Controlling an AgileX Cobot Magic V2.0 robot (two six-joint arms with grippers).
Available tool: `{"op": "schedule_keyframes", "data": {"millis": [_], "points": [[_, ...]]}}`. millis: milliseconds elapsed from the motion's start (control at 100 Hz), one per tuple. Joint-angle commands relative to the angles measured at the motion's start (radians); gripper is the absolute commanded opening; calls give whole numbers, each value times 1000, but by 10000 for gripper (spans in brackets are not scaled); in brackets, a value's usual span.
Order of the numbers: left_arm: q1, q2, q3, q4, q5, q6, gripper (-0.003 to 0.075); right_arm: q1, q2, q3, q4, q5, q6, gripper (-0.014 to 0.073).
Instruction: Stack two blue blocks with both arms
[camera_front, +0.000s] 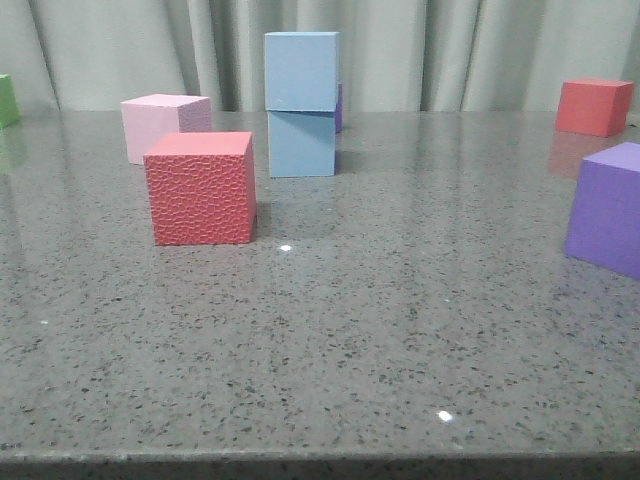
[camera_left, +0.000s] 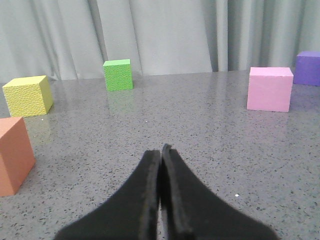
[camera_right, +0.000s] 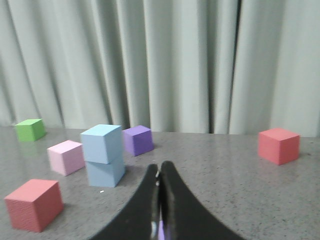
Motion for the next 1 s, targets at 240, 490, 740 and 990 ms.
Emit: {"op": "schedule_keyframes", "data": {"millis": [240,490,740,990], "points": [[3,-34,4,-8,-81,-1,-19,-274,17,175,135,-283,-80,-67],[3,-34,4,-8,-81,-1,-18,-354,17,317,136,-498,-79,-67],[3,-34,4,-8,-81,-1,-19,-354,-14,405,159,-519,-79,-67],[3,-34,4,-8,-81,-1,-18,-354,-29,405,160,-457,-79,-67]]}}
